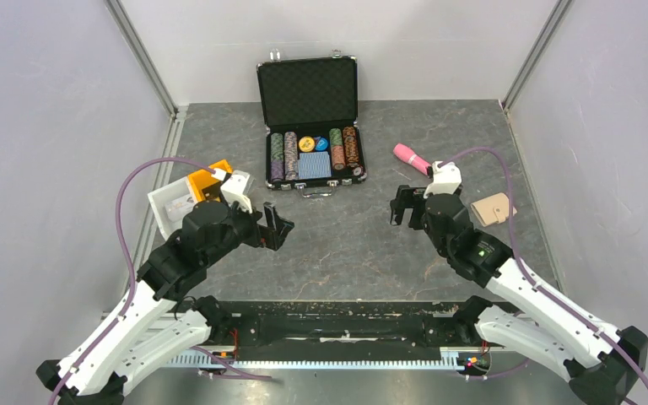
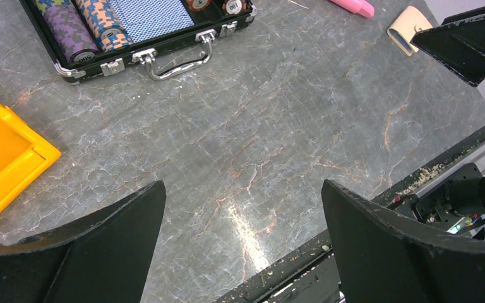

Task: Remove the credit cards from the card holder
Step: Open the card holder at the center of the board.

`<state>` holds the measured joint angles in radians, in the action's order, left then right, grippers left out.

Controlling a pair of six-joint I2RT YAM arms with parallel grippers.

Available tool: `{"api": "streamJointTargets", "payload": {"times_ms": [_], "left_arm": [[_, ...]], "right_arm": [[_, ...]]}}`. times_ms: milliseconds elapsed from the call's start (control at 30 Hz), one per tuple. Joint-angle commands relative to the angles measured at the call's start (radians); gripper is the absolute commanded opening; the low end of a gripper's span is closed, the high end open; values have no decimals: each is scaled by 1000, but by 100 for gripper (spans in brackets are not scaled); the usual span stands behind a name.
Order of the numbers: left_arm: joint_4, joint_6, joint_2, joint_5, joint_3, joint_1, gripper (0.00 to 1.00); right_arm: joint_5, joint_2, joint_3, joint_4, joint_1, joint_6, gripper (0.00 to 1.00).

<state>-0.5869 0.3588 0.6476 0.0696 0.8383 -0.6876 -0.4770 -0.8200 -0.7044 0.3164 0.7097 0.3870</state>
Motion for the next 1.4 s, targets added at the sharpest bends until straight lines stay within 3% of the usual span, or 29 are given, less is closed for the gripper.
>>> {"api": "streamJointTargets", "payload": {"times_ms": [0, 200, 333, 467, 600, 800, 967, 1167, 1367], "left_arm": [[28, -9, -15, 27, 12, -3, 100], [-13, -37, -51, 59, 0, -3, 100], [-17, -39, -85, 77, -39, -3, 100], [-11, -38, -87, 68, -59, -3, 100], [-19, -43, -67, 74, -53, -3, 100], [-19, -44, -62, 64, -54, -3, 100], [-19, -47, -72, 78, -56, -3, 100], [-19, -47, -66, 96, -57, -3, 100], [-19, -49, -48, 99, -54, -3, 100]], "right_arm": [[-79, -20, 3, -16, 2, 45, 98], [-273, -83, 14, -35, 2, 33, 98], [-461, -187, -3, -119, 1, -255, 93], [-765, -385, -79, -119, -32, -486, 94], [-769, -555, -140, -88, -146, -641, 83], [-504, -632, -134, -52, -343, -707, 61], [-448, -729, -122, -74, -446, -771, 47], [-417, -802, -127, -78, -487, -804, 42], [-408, -834, -112, -112, -502, -838, 43]]}}
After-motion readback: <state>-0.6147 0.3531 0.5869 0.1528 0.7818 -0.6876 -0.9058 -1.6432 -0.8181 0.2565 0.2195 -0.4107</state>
